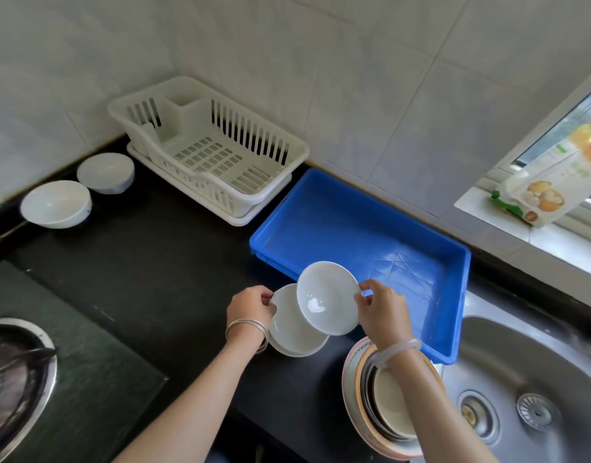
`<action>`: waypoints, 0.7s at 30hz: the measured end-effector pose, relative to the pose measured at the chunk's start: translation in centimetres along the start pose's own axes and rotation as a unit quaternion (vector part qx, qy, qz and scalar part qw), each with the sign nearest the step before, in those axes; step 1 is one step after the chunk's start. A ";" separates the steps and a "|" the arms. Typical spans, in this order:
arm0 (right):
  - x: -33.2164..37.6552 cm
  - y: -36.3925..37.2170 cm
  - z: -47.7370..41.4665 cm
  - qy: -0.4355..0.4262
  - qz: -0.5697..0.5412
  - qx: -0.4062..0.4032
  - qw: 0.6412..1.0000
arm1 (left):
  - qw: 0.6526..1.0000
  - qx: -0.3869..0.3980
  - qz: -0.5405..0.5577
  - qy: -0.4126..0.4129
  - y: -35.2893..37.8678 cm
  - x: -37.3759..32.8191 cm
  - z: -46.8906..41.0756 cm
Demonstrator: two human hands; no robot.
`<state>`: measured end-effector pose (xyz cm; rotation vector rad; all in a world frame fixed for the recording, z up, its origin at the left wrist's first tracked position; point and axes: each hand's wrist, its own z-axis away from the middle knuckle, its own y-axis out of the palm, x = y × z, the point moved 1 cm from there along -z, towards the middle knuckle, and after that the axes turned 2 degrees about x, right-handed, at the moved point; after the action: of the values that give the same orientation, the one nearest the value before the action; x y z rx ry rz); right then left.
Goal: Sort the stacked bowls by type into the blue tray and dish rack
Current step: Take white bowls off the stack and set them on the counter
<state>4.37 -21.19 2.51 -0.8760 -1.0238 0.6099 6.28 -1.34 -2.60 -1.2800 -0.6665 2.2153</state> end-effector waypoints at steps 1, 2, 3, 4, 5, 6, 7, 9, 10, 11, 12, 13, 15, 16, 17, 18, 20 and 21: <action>0.3 -0.3 0.0 -0.005 -0.004 -0.003 1.000 | 1.000 0.002 0.013 -0.001 -0.4 0.1 -0.1; 0.7 -0.7 -0.1 -0.011 -0.009 -0.007 1.000 | 1.000 0.000 0.028 -0.004 -0.9 0.1 -0.2; 1.3 -1.1 -0.2 -0.020 -0.014 -0.010 1.000 | 0.999 -0.005 0.044 -0.006 -1.6 0.1 -0.4; 2.0 -1.5 -0.3 -0.029 -0.020 -0.012 0.999 | 0.998 -0.011 0.062 -0.008 -2.4 0.2 -0.6; 2.7 -1.8 -0.5 -0.038 -0.030 -0.012 0.999 | 0.996 -0.018 0.081 -0.012 -3.3 0.2 -1.0; 3.6 -2.1 -0.6 -0.047 -0.043 -0.010 0.998 | 0.995 -0.026 0.099 -0.018 -4.3 0.4 -1.4; 4.5 -2.3 -0.9 -0.056 -0.054 -0.006 0.997 | 0.992 -0.035 0.116 -0.024 -5.4 0.6 -1.8; 6.5 -2.2 -1.6 -0.079 -0.065 0.009 0.995 | 0.988 -0.056 0.143 -0.034 -7.5 1.6 -2.7; 7.5 -1.9 -2.1 -0.088 -0.069 0.017 0.994 | 0.984 -0.072 0.155 -0.041 -8.6 2.2 -3.1; 8.4 -1.4 -2.6 -0.094 -0.077 0.026 0.992 | 0.980 -0.090 0.169 -0.050 -9.5 3.0 -3.5; 9.4 -0.8 -3.2 -0.096 -0.086 0.036 0.991 | 0.974 -0.109 0.188 -0.061 -10.5 3.9 -3.9; 10.4 0.0 -3.7 -0.097 -0.096 0.047 0.990 | 0.966 -0.130 0.212 -0.073 -11.4 5.0 -4.3; 12.5 1.8 -4.6 -0.105 -0.104 0.070 0.987 | 0.945 -0.170 0.261 -0.102 -13.0 7.2 -5.0; 13.7 2.8 -5.0 -0.110 -0.103 0.084 0.985 | 0.934 -0.187 0.281 -0.115 -13.7 8.3 -5.4; 14.9 3.9 -5.4 -0.114 -0.100 0.099 0.984 | 0.924 -0.204 0.298 -0.128 -14.4 9.4 -5.8; 16.2 5.1 -5.9 -0.117 -0.098 0.113 0.982 | 0.912 -0.222 0.314 -0.140 -15.0 10.4 -6.2; 18.6 7.5 -6.7 -0.125 -0.095 0.136 0.978 | 0.892 -0.255 0.337 -0.160 -16.2 12.1 -7.2; 19.7 8.7 -7.2 -0.129 -0.090 0.142 0.977 | 0.886 -0.267 0.342 -0.167 -16.8 12.8 -7.7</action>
<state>18.70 -3.54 2.54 -0.4540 -1.1989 0.7079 10.30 20.73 -3.66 -1.5828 -1.1586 3.0142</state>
